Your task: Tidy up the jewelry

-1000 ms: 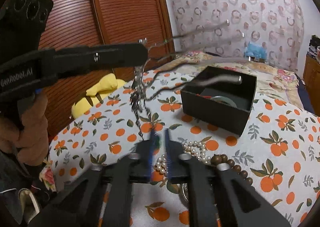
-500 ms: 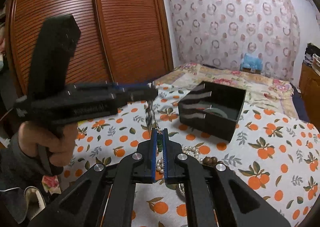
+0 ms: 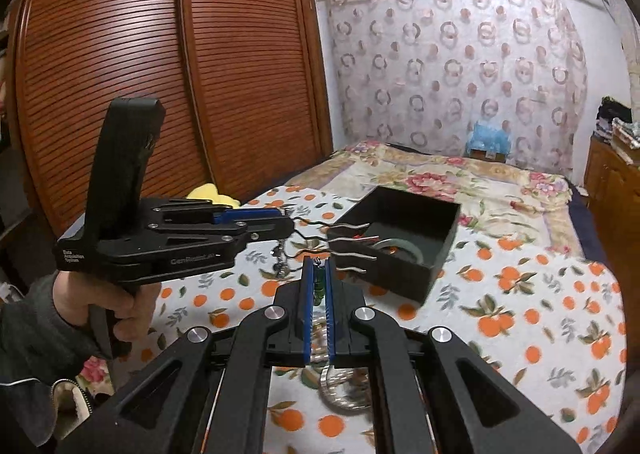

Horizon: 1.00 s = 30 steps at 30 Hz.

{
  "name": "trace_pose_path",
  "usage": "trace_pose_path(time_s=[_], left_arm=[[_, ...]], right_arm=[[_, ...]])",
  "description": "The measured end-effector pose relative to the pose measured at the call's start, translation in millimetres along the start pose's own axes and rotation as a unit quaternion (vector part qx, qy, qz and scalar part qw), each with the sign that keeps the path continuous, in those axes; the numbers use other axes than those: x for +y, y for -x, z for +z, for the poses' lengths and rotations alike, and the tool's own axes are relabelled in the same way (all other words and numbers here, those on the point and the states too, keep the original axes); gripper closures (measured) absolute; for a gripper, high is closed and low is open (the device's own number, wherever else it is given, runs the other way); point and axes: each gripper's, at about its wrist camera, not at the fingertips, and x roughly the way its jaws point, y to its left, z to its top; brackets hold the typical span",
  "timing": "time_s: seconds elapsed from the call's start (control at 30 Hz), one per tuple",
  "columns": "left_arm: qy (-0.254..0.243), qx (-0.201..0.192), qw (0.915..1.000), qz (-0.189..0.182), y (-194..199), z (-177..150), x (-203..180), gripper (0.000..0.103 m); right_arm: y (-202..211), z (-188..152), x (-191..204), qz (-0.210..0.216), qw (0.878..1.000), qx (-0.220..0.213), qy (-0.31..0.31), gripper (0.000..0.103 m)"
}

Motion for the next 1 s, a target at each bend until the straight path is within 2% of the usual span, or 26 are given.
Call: trace_pose_path(time_s=[0.47,0.77,1.0], left_arm=[[-0.023,0.023,0.9993,0.016,-61.1,50.0,5.8,0.085],[-0.028,0.049,0.9983,0.014,-94.7,51.9,5.3,0.085],[-0.023,0.054,0.9982,0.009,-101.3,51.4,7.9,0.084]], right_arm=[[-15.7,56.5,-56.2,-0.044,0.999,-0.008,0.027,0.097],[-33.9,82.6,-71.3,-0.04,0.998,-0.016,0.039,0.097],[-61.7,85.0,-77.7,-0.035,0.999,-0.002,0.041,0.097]])
